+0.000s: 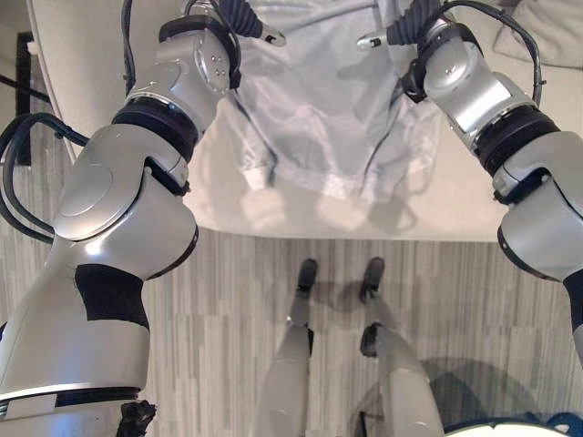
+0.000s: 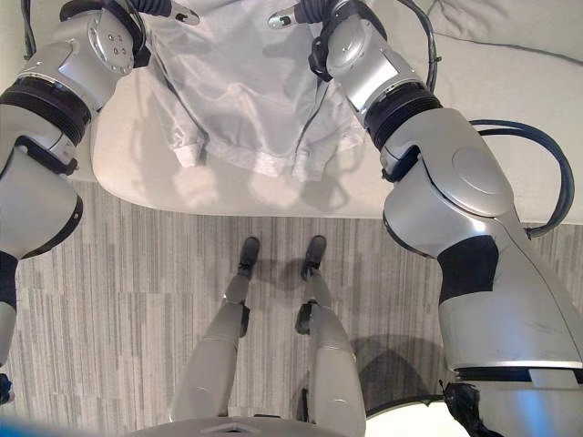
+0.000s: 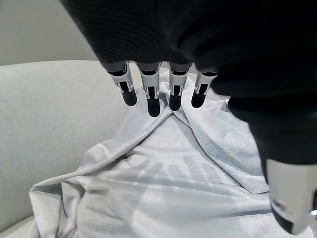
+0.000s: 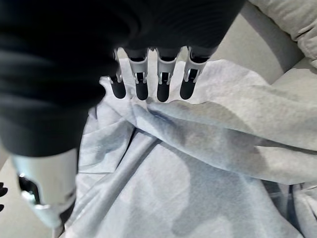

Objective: Hang the clothes on the sofa on the clothes rack.

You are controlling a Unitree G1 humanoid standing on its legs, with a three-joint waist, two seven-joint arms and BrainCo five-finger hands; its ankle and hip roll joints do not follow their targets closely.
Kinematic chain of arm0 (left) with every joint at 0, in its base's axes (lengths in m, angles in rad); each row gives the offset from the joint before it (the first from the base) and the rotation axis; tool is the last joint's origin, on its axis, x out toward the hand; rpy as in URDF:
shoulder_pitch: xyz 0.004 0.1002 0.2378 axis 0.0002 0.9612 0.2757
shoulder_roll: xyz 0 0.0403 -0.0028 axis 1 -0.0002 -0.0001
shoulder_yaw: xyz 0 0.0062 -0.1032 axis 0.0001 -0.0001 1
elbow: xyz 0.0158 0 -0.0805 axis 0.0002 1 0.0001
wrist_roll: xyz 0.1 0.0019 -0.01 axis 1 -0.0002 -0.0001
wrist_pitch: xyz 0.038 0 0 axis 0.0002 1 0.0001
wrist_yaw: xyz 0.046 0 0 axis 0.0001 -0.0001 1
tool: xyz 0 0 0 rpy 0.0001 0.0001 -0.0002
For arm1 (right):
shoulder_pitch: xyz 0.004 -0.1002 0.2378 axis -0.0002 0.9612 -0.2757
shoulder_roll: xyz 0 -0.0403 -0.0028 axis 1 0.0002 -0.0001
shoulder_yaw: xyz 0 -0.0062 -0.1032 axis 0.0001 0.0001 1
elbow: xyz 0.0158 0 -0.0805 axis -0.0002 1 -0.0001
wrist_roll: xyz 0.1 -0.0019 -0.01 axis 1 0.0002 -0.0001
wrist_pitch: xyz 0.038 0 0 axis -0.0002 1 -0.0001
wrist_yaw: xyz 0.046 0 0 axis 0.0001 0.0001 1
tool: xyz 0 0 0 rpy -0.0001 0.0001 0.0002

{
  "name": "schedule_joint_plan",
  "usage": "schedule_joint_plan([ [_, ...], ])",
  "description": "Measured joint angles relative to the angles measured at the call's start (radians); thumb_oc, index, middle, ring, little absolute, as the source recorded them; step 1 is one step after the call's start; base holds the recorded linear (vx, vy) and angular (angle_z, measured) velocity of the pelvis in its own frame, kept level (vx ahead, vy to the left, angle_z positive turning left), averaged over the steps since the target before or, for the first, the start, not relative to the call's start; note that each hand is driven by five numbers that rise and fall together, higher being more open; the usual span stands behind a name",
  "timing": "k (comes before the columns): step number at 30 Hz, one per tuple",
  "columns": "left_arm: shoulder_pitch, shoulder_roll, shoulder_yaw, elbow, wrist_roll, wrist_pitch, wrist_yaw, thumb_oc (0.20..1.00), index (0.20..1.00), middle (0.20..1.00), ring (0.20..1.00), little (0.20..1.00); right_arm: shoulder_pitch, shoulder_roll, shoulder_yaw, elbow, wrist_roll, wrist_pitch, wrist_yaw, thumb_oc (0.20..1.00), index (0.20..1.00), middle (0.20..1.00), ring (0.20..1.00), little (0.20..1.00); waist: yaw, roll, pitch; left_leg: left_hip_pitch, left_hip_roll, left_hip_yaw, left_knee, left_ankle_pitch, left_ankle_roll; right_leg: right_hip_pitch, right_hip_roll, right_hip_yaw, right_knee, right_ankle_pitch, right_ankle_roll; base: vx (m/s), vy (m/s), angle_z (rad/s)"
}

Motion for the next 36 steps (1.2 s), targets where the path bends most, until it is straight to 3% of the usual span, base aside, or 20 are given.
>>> schedule_joint_plan([
  [10, 0.000, 0.003, 0.005, -0.008, 0.000, 0.000, 0.013, 1.000, 1.000, 1.000, 1.000, 1.000, -0.001, -0.005, -0.004, -0.003, -0.001, 0.000, -0.002, 1.000, 1.000, 1.000, 1.000, 1.000, 0.002, -0.001, 0.000, 0.019, -0.001, -0.003, 0.000, 0.001, 0.001, 0.020, -0.003, -0.002, 0.000, 0.000, 0.000, 0.00, 0.003, 0.00],
  [17, 0.025, 0.059, 0.023, -0.040, 0.000, -0.002, 0.018, 1.000, 1.000, 1.000, 1.000, 1.000, 0.002, -0.005, -0.034, -0.013, -0.001, 0.000, -0.002, 1.000, 1.000, 1.000, 1.000, 1.000, 0.008, -0.001, 0.001, 0.071, -0.007, 0.002, 0.027, -0.016, 0.002, 0.082, -0.003, 0.006, -0.002, -0.003, 0.004, 0.00, 0.085, -0.02],
  [20, 0.041, 0.072, 0.024, -0.044, -0.001, 0.001, 0.019, 1.000, 1.000, 1.000, 1.000, 1.000, 0.004, -0.011, -0.078, -0.010, -0.003, 0.001, -0.004, 1.000, 1.000, 1.000, 1.000, 1.000, 0.005, -0.001, 0.001, 0.081, -0.025, 0.005, 0.080, -0.044, 0.014, 0.095, -0.019, 0.013, 0.043, -0.027, 0.022, 0.05, 0.204, -0.01],
  [24, 0.069, 0.068, 0.055, -0.082, -0.006, -0.003, 0.023, 1.000, 1.000, 1.000, 1.000, 1.000, 0.036, -0.059, -0.114, -0.010, -0.006, 0.002, -0.006, 1.000, 1.000, 1.000, 1.000, 1.000, -0.004, 0.000, 0.000, 0.098, -0.074, 0.006, 0.212, -0.133, 0.058, 0.084, -0.076, 0.041, 0.248, -0.132, 0.038, 0.16, 0.108, 0.11],
  [25, 0.104, 0.059, 0.072, -0.087, -0.010, -0.003, 0.026, 1.000, 1.000, 1.000, 1.000, 1.000, 0.059, -0.065, -0.118, -0.010, -0.006, 0.002, -0.017, 1.000, 1.000, 1.000, 1.000, 1.000, -0.004, -0.001, -0.007, 0.120, -0.096, 0.010, 0.241, -0.151, 0.072, 0.099, -0.091, 0.084, 0.292, -0.164, 0.050, 0.23, -0.060, 0.13],
  [27, 0.123, 0.058, 0.091, -0.079, -0.011, -0.003, 0.027, 1.000, 1.000, 1.000, 1.000, 1.000, 0.076, -0.065, -0.128, -0.024, -0.006, 0.000, -0.019, 1.000, 1.000, 1.000, 1.000, 1.000, -0.011, -0.007, -0.020, 0.130, -0.101, -0.001, 0.242, -0.155, 0.077, 0.100, -0.086, 0.095, 0.286, -0.169, 0.059, 0.33, -0.086, 0.11],
  [28, 0.124, 0.055, 0.092, -0.058, -0.011, -0.001, 0.027, 1.000, 1.000, 1.000, 1.000, 1.000, 0.089, -0.065, -0.144, -0.043, -0.007, -0.002, -0.019, 1.000, 1.000, 1.000, 1.000, 1.000, -0.019, -0.006, -0.022, 0.137, -0.099, -0.036, 0.230, -0.149, 0.087, 0.102, -0.070, 0.080, 0.270, -0.186, 0.089, 0.37, -0.070, 0.19],
  [32, 0.166, 0.045, 0.135, -0.025, -0.010, 0.017, 0.025, 1.000, 1.000, 1.000, 1.000, 1.000, 0.152, -0.061, -0.223, -0.042, -0.029, 0.000, -0.016, 1.000, 1.000, 1.000, 1.000, 1.000, -0.032, -0.012, -0.022, 0.166, -0.086, -0.091, 0.199, -0.145, 0.101, 0.089, -0.026, -0.021, 0.097, -0.174, 0.143, 0.39, -0.121, 0.33],
  [33, 0.206, 0.044, 0.151, -0.034, -0.008, 0.011, 0.022, 1.000, 1.000, 1.000, 1.000, 1.000, 0.169, -0.078, -0.214, -0.030, -0.039, 0.001, -0.014, 1.000, 1.000, 1.000, 1.000, 1.000, -0.023, -0.026, -0.027, 0.190, -0.100, -0.088, 0.181, -0.165, 0.083, 0.080, -0.049, -0.068, 0.135, -0.180, 0.137, 0.39, -0.179, 0.51],
  [34, 0.226, 0.041, 0.146, -0.023, -0.009, 0.013, 0.021, 1.000, 1.000, 1.000, 1.000, 1.000, 0.178, -0.076, -0.216, -0.012, -0.040, 0.000, -0.014, 1.000, 1.000, 1.000, 1.000, 1.000, -0.019, -0.037, -0.035, 0.209, -0.103, -0.088, 0.158, -0.165, 0.083, 0.063, -0.062, -0.044, 0.261, -0.191, 0.117, 0.49, -0.236, 0.60],
  [35, 0.256, 0.039, 0.162, -0.032, -0.009, 0.014, 0.022, 1.000, 1.000, 1.000, 1.000, 1.000, 0.198, -0.082, -0.197, -0.011, -0.041, 0.003, -0.015, 1.000, 1.000, 1.000, 1.000, 1.000, -0.026, -0.051, -0.060, 0.219, -0.096, -0.090, 0.141, -0.172, 0.084, 0.074, -0.058, -0.012, 0.305, -0.205, 0.086, 0.17, -0.107, 0.55],
  [36, 0.270, 0.047, 0.166, -0.043, -0.010, 0.015, 0.023, 1.000, 1.000, 1.000, 1.000, 1.000, 0.203, -0.085, -0.195, -0.010, -0.049, 0.004, -0.014, 1.000, 1.000, 1.000, 1.000, 1.000, -0.028, -0.058, -0.072, 0.222, -0.084, -0.086, 0.136, -0.180, 0.080, 0.090, -0.051, -0.042, 0.266, -0.204, 0.041, 0.23, -0.136, 0.58],
])
